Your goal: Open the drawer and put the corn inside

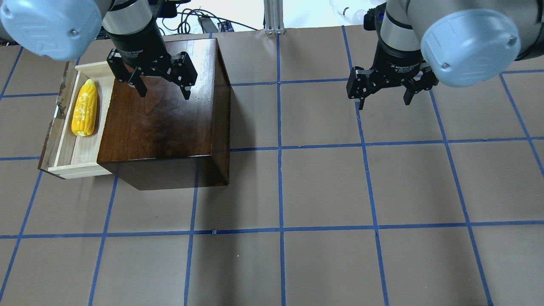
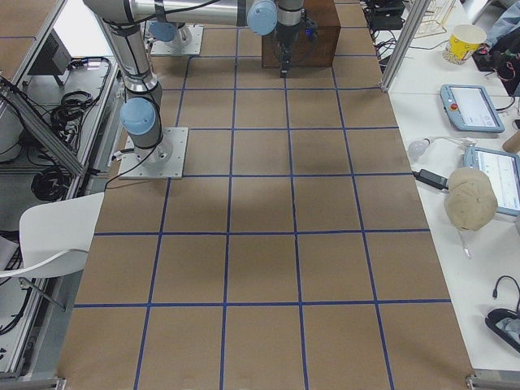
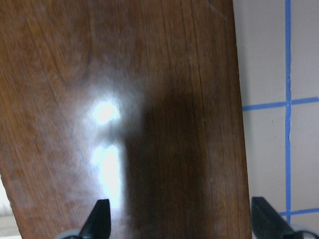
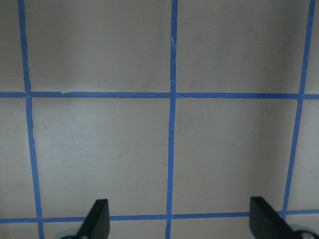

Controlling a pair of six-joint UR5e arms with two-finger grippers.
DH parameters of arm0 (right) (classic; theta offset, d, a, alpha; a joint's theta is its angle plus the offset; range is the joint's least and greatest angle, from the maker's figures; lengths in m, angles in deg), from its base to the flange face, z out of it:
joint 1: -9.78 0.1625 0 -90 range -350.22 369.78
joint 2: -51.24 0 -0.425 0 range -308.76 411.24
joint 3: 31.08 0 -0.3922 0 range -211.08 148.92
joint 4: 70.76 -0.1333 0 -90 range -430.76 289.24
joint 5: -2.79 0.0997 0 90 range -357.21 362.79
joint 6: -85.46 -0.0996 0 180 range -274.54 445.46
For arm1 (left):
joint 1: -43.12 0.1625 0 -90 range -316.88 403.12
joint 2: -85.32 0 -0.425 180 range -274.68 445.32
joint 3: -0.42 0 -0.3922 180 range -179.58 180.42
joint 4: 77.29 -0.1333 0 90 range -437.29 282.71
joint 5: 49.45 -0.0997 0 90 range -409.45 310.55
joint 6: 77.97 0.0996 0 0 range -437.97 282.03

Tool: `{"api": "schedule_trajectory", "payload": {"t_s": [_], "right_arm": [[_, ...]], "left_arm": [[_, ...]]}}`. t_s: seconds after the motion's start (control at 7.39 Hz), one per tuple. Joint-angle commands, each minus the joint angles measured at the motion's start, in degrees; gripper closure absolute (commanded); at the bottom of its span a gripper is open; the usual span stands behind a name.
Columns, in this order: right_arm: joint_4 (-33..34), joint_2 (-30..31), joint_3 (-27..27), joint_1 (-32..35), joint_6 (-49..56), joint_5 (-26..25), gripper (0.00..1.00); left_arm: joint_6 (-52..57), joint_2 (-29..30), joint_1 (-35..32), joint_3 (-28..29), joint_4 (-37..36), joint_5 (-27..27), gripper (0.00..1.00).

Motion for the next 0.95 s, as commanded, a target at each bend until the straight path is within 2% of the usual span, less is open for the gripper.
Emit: {"api": "schedule_trajectory", "payload": {"t_s": [0.0,0.54,0.81], "right_arm": [[0.0,0.0,0.0,0.0,0.0,0.0,0.00],[-0.1,0.0,0.0,0.0,0.0,0.0,0.00],[-0.1,0.0,0.0,0.0,0.0,0.0,0.00]], "left_arm": [[-0.2,-2.8,0.9,-3.7,-0.1,0.2,0.00],[-1.3,-5.5,1.5,-5.6,-0.2,3.0,0.00],[-0.9,-5.6,1.6,-5.8,-0.5,2.5,0.00]]}}
